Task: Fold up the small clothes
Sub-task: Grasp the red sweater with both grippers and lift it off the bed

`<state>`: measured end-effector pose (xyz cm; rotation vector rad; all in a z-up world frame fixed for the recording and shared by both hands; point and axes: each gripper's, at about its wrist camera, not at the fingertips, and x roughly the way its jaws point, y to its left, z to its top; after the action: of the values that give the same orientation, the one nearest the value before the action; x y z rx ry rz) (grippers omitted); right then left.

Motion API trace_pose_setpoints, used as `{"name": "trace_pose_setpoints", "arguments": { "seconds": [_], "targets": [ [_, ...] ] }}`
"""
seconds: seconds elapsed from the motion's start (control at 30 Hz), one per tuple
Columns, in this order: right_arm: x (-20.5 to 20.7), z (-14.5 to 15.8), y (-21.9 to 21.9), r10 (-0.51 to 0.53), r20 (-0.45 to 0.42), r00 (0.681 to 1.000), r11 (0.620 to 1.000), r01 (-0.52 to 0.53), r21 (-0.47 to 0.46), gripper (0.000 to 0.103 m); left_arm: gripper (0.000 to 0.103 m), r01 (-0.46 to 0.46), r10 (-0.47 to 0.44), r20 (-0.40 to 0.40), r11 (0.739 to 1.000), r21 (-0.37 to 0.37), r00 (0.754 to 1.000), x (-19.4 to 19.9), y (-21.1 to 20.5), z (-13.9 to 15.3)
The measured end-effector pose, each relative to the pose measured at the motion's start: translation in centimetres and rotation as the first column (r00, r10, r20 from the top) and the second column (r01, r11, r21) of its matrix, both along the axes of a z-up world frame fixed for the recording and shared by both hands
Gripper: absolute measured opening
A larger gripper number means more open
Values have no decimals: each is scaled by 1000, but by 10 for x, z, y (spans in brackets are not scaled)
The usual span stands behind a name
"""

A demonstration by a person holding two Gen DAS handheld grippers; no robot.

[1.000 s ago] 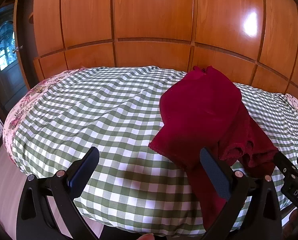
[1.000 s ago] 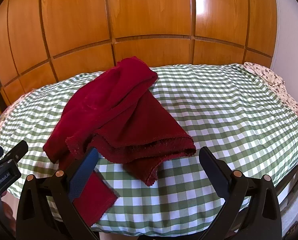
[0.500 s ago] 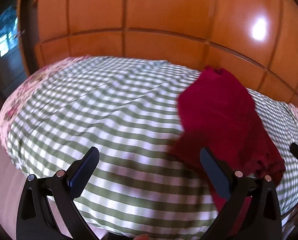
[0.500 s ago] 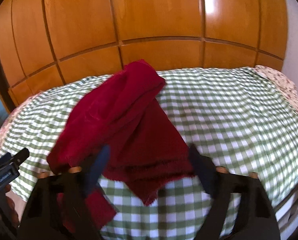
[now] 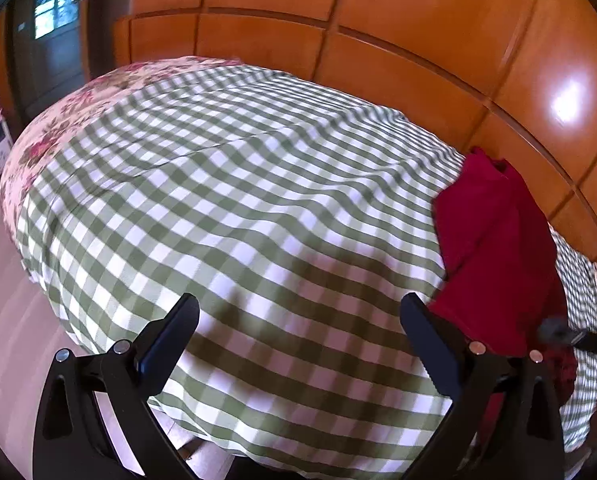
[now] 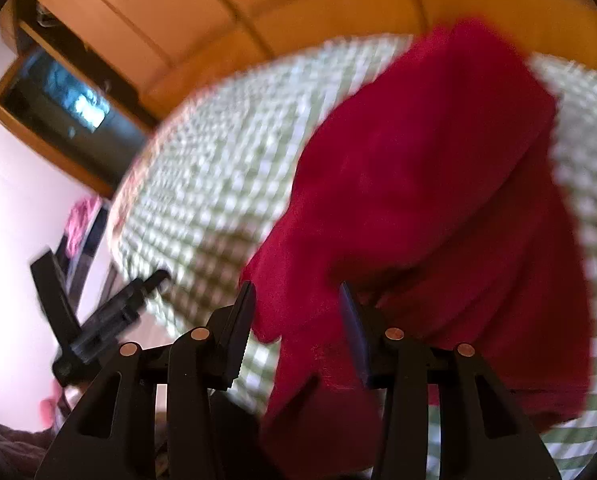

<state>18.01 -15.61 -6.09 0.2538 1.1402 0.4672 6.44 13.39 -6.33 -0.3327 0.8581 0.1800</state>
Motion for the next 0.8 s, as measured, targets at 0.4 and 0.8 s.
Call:
{"name": "trace_pose_setpoints", "arguments": {
  "seconds": [0.4, 0.8],
  "targets": [
    [19, -31, -22, -318, -85, 944, 938, 326, 114, 11, 100, 86, -86, -26, 996, -5, 996, 13, -18, -8],
    [18, 95, -153, -462, 307, 832, 886, 418, 201, 7, 100, 586, -581, 71, 806, -89, 810, 15, -101, 9]
  ]
}}
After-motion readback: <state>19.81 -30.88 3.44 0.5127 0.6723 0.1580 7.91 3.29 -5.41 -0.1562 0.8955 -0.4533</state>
